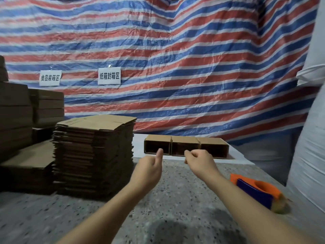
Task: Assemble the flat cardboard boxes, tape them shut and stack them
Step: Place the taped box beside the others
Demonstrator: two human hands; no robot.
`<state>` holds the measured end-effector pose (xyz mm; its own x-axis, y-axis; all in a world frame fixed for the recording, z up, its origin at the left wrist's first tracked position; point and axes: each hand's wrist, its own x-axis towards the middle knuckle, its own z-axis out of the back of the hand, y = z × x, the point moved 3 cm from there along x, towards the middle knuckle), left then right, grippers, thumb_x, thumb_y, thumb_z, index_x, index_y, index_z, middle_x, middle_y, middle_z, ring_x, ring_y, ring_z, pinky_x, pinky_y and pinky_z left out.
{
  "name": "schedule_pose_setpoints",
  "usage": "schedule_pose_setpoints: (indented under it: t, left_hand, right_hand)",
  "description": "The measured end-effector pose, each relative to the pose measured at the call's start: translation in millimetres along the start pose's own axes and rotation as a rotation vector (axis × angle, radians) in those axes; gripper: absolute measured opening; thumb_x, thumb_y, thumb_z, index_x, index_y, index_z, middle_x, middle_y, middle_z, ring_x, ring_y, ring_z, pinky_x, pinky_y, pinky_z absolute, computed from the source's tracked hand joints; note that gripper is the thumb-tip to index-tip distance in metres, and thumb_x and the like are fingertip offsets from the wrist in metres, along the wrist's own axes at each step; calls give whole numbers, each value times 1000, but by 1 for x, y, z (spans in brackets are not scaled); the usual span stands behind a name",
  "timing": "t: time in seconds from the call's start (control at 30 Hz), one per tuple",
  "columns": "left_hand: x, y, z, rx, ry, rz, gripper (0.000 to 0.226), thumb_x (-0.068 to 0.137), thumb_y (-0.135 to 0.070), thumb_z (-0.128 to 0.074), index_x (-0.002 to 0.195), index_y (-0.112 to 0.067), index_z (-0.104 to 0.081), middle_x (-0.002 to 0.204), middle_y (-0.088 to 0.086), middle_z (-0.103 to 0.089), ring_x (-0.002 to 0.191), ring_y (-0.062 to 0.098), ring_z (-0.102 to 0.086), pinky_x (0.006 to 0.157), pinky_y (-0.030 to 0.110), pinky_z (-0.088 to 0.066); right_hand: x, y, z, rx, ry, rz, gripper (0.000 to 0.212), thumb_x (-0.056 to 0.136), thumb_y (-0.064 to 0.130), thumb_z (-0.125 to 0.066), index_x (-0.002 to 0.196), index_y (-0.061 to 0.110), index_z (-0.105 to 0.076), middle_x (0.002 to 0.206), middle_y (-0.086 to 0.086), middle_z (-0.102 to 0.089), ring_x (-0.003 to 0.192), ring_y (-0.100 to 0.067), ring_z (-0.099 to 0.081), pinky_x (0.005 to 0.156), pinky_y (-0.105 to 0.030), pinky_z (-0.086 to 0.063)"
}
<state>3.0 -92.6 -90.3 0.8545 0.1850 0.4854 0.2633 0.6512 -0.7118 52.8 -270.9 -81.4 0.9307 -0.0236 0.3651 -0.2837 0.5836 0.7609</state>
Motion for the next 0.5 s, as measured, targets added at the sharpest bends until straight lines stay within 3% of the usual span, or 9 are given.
schedule_pose_setpoints:
  t: [0.1,0.2,0.3,0.4,0.43,0.5]
  left_hand:
    - [4,8,16,212,-76,-104,66,102,-50,-33,50,-14,-52,50,-4,-56,53,15,-57,51,31,-32]
    - [26,9,47,511,-280,-325,25,96,-36,-56,93,-16,-70,106,4,-65,101,24,-58,81,37,-40]
    - [61,16,84,704,-350,-334,45,93,-44,-56,131,-18,-56,146,10,-46,133,31,-40,109,47,-29]
    - [93,31,113,907,-258,-201,69,94,-57,-47,150,-20,-32,161,11,-21,148,30,-18,119,49,-16]
    - [101,36,120,967,-226,-167,73,94,-61,-44,153,-20,-27,163,12,-15,150,30,-12,121,50,-13]
    - [110,43,129,1044,-179,-110,79,92,-67,-41,154,-22,-22,165,13,-7,151,31,-6,122,50,-9]
  right_hand:
    - [-5,5,-8,37,-15,45,51,101,40,-49,66,4,-55,57,-2,-48,54,-16,-45,53,-30,-31]
    - [4,24,-10,97,-35,101,48,102,42,-46,64,14,-47,58,3,-48,54,-13,-44,52,-30,-33]
    - [23,54,-15,138,-12,189,37,103,39,-43,73,20,-52,67,6,-54,64,-12,-51,55,-27,-38]
    - [48,87,-31,101,66,273,28,103,32,-41,118,18,-60,111,-4,-66,93,-18,-60,73,-32,-47]
    - [57,97,-39,72,92,294,39,102,31,-41,137,18,-52,133,-7,-60,112,-22,-58,87,-35,-48]
    - [73,115,-56,11,141,324,56,103,31,-39,157,20,-29,161,-6,-34,145,-27,-35,115,-42,-32]
